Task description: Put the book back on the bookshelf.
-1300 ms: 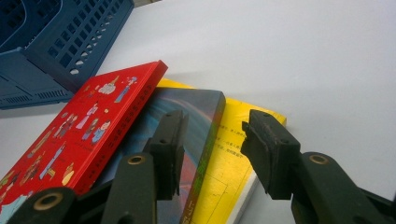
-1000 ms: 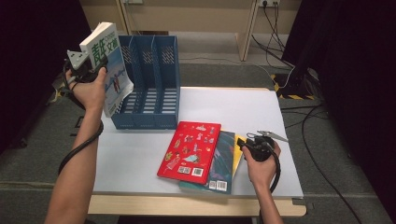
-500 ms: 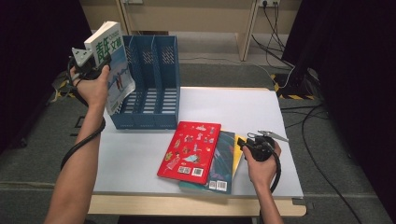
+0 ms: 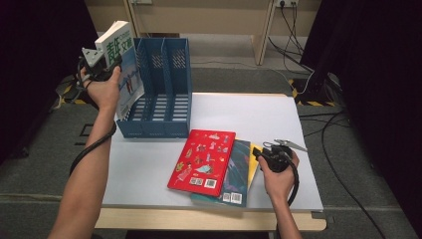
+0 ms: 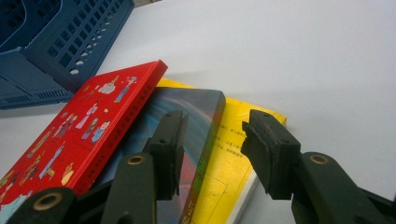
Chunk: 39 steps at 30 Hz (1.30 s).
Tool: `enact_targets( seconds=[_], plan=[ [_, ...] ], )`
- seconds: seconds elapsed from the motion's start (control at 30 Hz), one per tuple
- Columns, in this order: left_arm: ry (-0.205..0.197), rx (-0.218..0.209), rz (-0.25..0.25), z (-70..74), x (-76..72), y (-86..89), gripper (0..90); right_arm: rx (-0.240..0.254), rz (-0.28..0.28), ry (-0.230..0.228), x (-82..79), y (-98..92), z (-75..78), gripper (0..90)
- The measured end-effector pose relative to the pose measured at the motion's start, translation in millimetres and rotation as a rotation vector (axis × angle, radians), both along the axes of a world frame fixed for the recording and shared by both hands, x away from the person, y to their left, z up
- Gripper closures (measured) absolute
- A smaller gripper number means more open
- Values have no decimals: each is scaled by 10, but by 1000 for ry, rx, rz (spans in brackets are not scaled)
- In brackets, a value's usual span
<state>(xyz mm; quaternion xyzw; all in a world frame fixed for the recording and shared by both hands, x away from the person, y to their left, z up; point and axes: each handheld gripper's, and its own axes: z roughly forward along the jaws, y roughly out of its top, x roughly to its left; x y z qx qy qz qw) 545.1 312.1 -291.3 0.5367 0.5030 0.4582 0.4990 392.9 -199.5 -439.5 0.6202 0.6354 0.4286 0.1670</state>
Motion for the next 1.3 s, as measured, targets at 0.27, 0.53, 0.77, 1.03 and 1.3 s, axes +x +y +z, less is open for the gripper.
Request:
enact_targets(
  seconds=[0.27, 0.53, 0.77, 1.03, 1.3],
  plan=[
    [5, -15, -6, -42, 76, -18, 737, 5, -1, -1, -6, 0, 5, 568],
    [6, -28, -2, -108, 123, -2, 736, 8, -3, 2, -11, -4, 4, 568],
    [2, -25, -8, -100, 136, -11, 736, 4, -3, -3, -11, -2, 10, 568],
    [-1, -37, -6, -134, 198, -2, 737, 5, -4, -5, -13, -8, 14, 568],
    [-15, -30, -14, -175, 234, -20, 737, 10, -5, -2, -18, -3, 23, 568]
  ],
)
